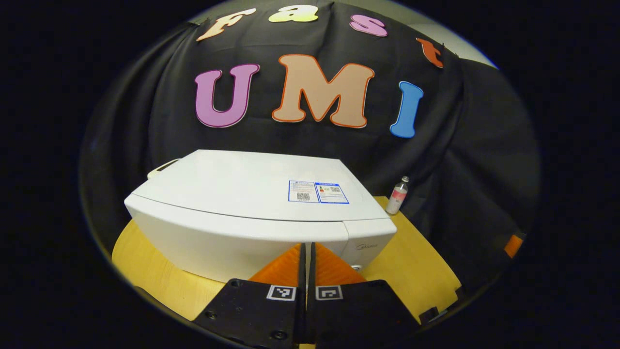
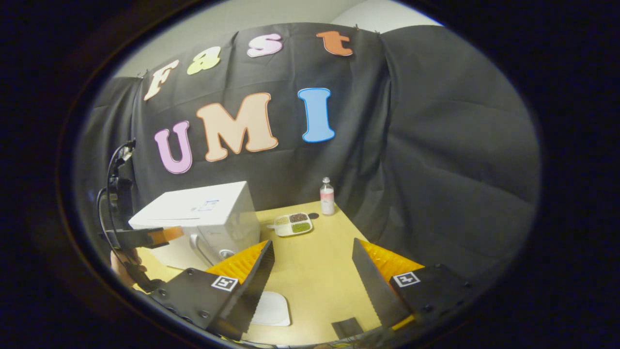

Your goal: Open the microwave oven with the left hand, put the food in, and close the microwave oven.

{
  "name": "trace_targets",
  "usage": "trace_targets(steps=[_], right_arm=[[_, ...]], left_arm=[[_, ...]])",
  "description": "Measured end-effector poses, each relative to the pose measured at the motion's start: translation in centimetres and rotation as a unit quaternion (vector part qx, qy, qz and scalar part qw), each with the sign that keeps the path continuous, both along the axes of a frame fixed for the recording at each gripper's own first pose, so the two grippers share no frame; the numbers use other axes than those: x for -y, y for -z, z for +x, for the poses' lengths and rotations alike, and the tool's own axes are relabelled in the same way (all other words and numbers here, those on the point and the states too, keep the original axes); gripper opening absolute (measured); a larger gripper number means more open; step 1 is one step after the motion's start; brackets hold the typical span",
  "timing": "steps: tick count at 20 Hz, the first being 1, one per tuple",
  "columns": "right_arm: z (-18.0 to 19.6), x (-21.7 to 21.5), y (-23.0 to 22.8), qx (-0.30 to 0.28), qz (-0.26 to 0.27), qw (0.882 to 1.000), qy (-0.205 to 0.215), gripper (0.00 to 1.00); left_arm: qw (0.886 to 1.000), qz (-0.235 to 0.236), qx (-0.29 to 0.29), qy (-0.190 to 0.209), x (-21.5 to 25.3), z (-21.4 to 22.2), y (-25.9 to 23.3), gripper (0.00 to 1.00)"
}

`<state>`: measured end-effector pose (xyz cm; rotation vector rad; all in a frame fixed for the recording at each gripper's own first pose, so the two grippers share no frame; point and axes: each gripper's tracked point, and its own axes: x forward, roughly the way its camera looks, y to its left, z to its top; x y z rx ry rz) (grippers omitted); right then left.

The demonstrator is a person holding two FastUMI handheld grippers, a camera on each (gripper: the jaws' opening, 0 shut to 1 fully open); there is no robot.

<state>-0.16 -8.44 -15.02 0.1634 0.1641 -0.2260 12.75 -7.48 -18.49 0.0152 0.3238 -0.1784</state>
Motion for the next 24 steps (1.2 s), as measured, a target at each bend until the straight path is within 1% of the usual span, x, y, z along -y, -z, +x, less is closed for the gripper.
trace_targets(steps=[1, 2, 3, 4, 6, 7, 8, 10, 11, 13, 14, 15, 16, 17, 18, 19, 21, 22, 23, 24], right_arm=[[0.2, -0.3, -0.3, 0.003, 0.002, 1.0, -0.003, 0.92], [0.4, -0.7, -0.8, 0.008, 0.008, 1.0, -0.008, 0.92], [0.6, -1.1, -1.3, 0.013, 0.013, 1.0, -0.014, 0.92], [0.8, -1.3, -1.7, 0.018, 0.017, 1.0, -0.016, 0.92], [1.2, -1.6, -2.4, 0.026, 0.02, 0.999, -0.02, 0.91], [1.5, -1.7, -2.7, 0.028, 0.02, 0.999, -0.022, 0.91], [1.7, -1.9, -3.0, 0.031, 0.019, 0.999, -0.023, 0.91], [2.1, -2.1, -3.7, 0.035, 0.014, 0.999, -0.027, 0.91], [2.3, -2.3, -4.1, 0.038, 0.012, 0.999, -0.029, 0.91], [2.6, -2.6, -4.9, 0.046, 0.008, 0.998, -0.033, 0.91], [2.7, -2.7, -5.2, 0.048, 0.006, 0.998, -0.035, 0.91], [2.8, -2.9, -5.4, 0.05, 0.005, 0.998, -0.037, 0.91], [2.9, -3.1, -5.7, 0.052, 0.005, 0.998, -0.039, 0.91], [3.0, -3.2, -5.9, 0.054, 0.003, 0.998, -0.04, 0.91], [3.1, -3.3, -6.1, 0.055, 0.002, 0.998, -0.042, 0.91], [3.2, -3.3, -6.1, 0.055, 0.001, 0.998, -0.043, 0.91], [3.3, -3.6, -6.4, 0.057, -0.002, 0.997, -0.046, 0.91], [3.3, -3.7, -6.5, 0.057, -0.003, 0.997, -0.047, 0.99], [3.3, -3.7, -6.5, 0.058, -0.005, 0.997, -0.048, 0.91], [3.4, -3.8, -6.5, 0.059, -0.006, 0.997, -0.049, 0.91]], left_arm=[[1.0, 0.0, 0.006, 0.0, -0.1, -0.3, -0.6, 0.01], [1.0, -0.002, 0.01, 0.0, -0.1, -0.7, -1.2, 0.01], [1.0, -0.006, 0.014, 0.0, -0.2, -1.1, -1.7, 0.07], [1.0, -0.006, 0.018, -0.001, -0.4, -1.5, -2.2, 0.02], [1.0, -0.006, 0.024, -0.003, -0.9, -2.3, -3.0, 0.04], [1.0, -0.007, 0.027, -0.004, -1.1, -2.7, -3.5, 0.07], [0.999, -0.009, 0.031, -0.005, -1.3, -3.1, -4.0, 0.13], [0.999, -0.012, 0.039, -0.008, -1.6, -3.7, -4.9, 0.24], [0.999, -0.011, 0.043, -0.01, -1.8, -4.1, -5.3, 0.27], [0.998, -0.003, 0.053, -0.012, -2.4, -4.5, -6.2, 0.39], [0.998, 0.002, 0.056, -0.013, -2.6, -4.8, -6.4, 0.54], [0.998, 0.008, 0.058, -0.015, -3.0, -5.0, -6.6, 0.65], [0.998, 0.011, 0.06, -0.015, -3.1, -5.1, -6.8, 0.78], [0.998, 0.013, 0.062, -0.018, -3.3, -5.2, -7.0, 0.83], [0.998, 0.012, 0.064, -0.025, -3.6, -5.4, -7.3, 0.94], [0.998, 0.009, 0.061, -0.028, -3.7, -5.6, -7.2, 0.99], [0.997, 0.0, 0.061, -0.038, -4.0, -6.2, -7.6, 0.96], [0.997, -0.001, 0.063, -0.042, -4.3, -6.5, -7.9, 0.96], [0.997, 0.002, 0.067, -0.049, -4.7, -6.6, -8.2, 0.96], [0.996, 0.008, 0.071, -0.055, -5.2, -6.8, -8.5, 0.96]])
